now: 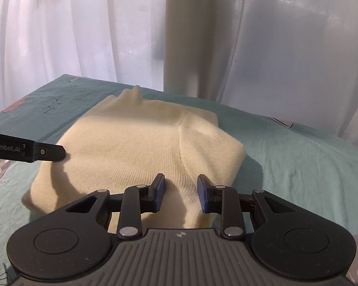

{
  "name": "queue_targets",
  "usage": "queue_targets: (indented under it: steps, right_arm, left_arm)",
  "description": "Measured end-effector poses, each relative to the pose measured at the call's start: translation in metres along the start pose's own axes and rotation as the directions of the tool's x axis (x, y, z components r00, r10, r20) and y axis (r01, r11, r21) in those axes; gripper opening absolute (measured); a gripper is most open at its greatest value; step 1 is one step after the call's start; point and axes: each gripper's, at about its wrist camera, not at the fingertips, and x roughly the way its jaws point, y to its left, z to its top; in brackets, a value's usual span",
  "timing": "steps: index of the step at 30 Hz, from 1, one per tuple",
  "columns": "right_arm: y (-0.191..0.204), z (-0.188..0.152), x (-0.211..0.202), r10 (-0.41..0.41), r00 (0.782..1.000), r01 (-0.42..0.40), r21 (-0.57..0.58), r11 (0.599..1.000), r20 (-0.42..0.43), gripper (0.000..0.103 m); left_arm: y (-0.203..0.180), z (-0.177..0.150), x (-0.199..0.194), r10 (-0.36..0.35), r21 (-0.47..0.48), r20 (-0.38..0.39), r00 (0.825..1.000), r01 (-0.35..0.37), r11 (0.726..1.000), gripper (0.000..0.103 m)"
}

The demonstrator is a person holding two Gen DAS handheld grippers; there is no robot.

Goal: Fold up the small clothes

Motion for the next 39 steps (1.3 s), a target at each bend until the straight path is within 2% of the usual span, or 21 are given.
queue_targets:
  steps: [2, 4, 6, 8, 10, 13, 16, 18, 20, 21, 23, 24, 26, 28, 32, 35, 38, 39]
  right_arm:
    - [-0.013, 0.004, 0.000, 0.031, 0.999, -0.030, 0.048, 0.998, -0.022, 0.028]
    - [-0.010, 0.011, -0.001, 0.016, 0.999, -0.016, 0.022, 1.000, -0.029, 0.029]
    - [-0.009, 0.019, -0.005, 0.013, 1.000, -0.013, 0.030, 0.999, 0.013, 0.031]
    - [-0.006, 0.030, -0.001, 0.020, 0.999, -0.022, 0.044, 0.999, 0.050, 0.031]
    - [0.005, 0.046, 0.014, 0.036, 0.997, -0.039, 0.034, 0.999, 0.070, 0.032]
    - [0.026, 0.071, 0.042, 0.051, 0.995, -0.048, -0.040, 0.998, 0.082, 0.033]
    - [0.040, 0.084, 0.073, 0.099, 0.995, -0.097, -0.055, 0.994, 0.028, 0.034]
    - [0.048, 0.084, 0.087, 0.097, 0.995, -0.095, -0.099, 0.990, 0.010, 0.034]
    - [0.050, 0.076, 0.099, 0.019, 1.000, -0.020, -0.168, 0.986, -0.004, 0.035]
    - [0.045, 0.072, 0.104, -0.010, 1.000, 0.007, -0.163, 0.987, -0.013, 0.035]
    - [0.024, 0.069, 0.104, -0.002, 1.000, 0.002, -0.068, 0.998, 0.001, 0.036]
    - [0.018, 0.071, 0.105, -0.024, 1.000, 0.024, -0.033, 0.999, -0.004, 0.037]
    - [0.009, 0.070, 0.108, -0.088, 0.996, 0.088, -0.003, 0.996, -0.007, 0.037]
    - [0.003, 0.066, 0.107, -0.083, 0.997, 0.083, 0.026, 0.996, -0.001, 0.037]
    - [0.011, 0.066, 0.105, -0.118, 0.993, 0.118, -0.015, 0.993, 0.000, 0.044]
    - [0.013, 0.066, 0.091, -0.098, 0.995, 0.098, -0.001, 0.995, -0.021, 0.052]
    - [0.012, 0.055, 0.051, -0.006, 1.000, 0.006, 0.038, 0.999, 0.014, 0.059]
    - [0.014, 0.052, 0.040, 0.008, 1.000, -0.008, 0.024, 1.000, 0.024, 0.066]
  left_arm:
    - [0.006, 0.003, -0.004, 0.002, -0.021, 0.002, 1.000, -0.002, 1.000, 0.072]
    - [0.012, 0.012, -0.009, 0.042, -0.066, 0.037, 0.998, -0.040, 0.997, 0.070]
    - [0.015, 0.022, -0.008, 0.070, -0.122, 0.067, 0.995, -0.061, 0.991, 0.074]
    - [0.014, 0.034, 0.000, 0.098, -0.168, 0.063, 0.993, -0.086, 0.982, 0.079]
    - [0.009, 0.045, 0.010, 0.127, -0.195, 0.066, 0.990, -0.112, 0.974, 0.080]
    - [0.000, 0.054, 0.031, 0.189, -0.233, 0.061, 0.980, -0.171, 0.957, 0.084]
    - [-0.005, 0.053, 0.050, 0.220, -0.250, 0.027, 0.975, -0.206, 0.946, 0.084]
    - [-0.010, 0.051, 0.059, 0.223, -0.253, 0.020, 0.975, -0.211, 0.944, 0.084]
    - [-0.019, 0.050, 0.066, 0.218, -0.222, 0.033, 0.975, -0.205, 0.953, 0.085]
    - [-0.023, 0.051, 0.069, 0.205, -0.205, 0.039, 0.978, -0.193, 0.959, 0.085]
    - [-0.031, 0.051, 0.076, 0.188, -0.178, 0.043, 0.981, -0.178, 0.968, 0.086]
    - [-0.036, 0.051, 0.079, 0.175, -0.160, 0.048, 0.983, -0.166, 0.973, 0.087]
    - [-0.044, 0.049, 0.088, 0.181, -0.111, 0.039, 0.983, -0.175, 0.978, 0.091]
    - [-0.045, 0.045, 0.099, 0.203, -0.092, 0.022, 0.979, -0.200, 0.975, 0.093]
    - [-0.038, 0.044, 0.096, 0.195, -0.118, 0.011, 0.981, -0.192, 0.974, 0.095]
    - [-0.035, 0.041, 0.074, 0.176, -0.095, 0.015, 0.984, -0.174, 0.980, 0.095]
    - [-0.025, 0.035, 0.044, 0.133, -0.112, 0.015, 0.991, -0.131, 0.985, 0.095]
    - [-0.022, 0.032, 0.039, 0.131, -0.110, 0.014, 0.991, -0.129, 0.986, 0.095]
